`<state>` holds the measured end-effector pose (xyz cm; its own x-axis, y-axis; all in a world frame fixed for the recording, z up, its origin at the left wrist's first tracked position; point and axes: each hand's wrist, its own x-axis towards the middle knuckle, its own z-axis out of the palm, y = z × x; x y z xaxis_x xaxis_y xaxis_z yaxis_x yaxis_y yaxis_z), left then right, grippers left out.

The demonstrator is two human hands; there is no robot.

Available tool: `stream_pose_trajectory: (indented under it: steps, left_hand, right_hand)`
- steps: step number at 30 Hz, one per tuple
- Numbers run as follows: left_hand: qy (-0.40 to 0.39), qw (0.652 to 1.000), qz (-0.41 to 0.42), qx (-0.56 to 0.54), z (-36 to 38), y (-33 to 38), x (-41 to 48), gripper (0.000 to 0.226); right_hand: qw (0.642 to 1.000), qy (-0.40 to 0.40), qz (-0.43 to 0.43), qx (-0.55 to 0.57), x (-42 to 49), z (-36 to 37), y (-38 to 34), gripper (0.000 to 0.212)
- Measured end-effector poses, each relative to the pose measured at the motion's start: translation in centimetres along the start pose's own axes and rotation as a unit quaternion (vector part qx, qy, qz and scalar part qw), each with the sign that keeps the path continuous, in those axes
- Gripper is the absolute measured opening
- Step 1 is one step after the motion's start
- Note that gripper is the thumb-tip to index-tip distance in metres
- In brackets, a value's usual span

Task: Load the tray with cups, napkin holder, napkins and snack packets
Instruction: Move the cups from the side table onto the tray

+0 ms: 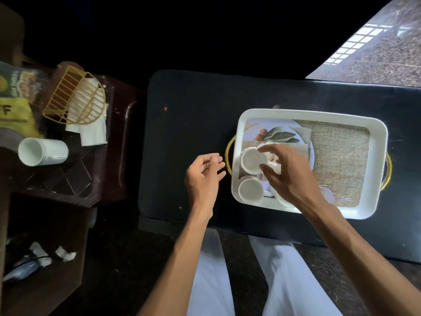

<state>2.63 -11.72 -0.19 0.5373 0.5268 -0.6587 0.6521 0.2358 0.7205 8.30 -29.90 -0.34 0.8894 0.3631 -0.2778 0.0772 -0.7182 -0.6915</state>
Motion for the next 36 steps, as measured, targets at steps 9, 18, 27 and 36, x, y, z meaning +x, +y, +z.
stream_pose_trajectory:
  steps: [9,18,27,36]
  left_hand:
    - [0.051,0.997,0.056,-0.017,-11.3,2.4,1.7,0.016]
    - [0.18,0.975,0.121,-0.049,-25.8,4.9,5.5,0.018]
    - [0.288,0.944,0.162,-0.019,-35.8,5.4,12.1,0.02]
    - [0.261,0.954,0.145,-0.018,-38.0,4.7,16.8,0.026]
  right_hand:
    - [0.998,-0.036,-0.036,0.032,1.8,6.1,-8.6,0.035]
    - [0.988,-0.071,-0.058,0.126,4.0,14.6,-18.8,0.03]
    - [0.978,-0.101,-0.065,0.17,7.4,23.6,-28.2,0.028]
    - [0.982,-0.09,-0.035,0.163,10.7,30.2,-33.0,0.032]
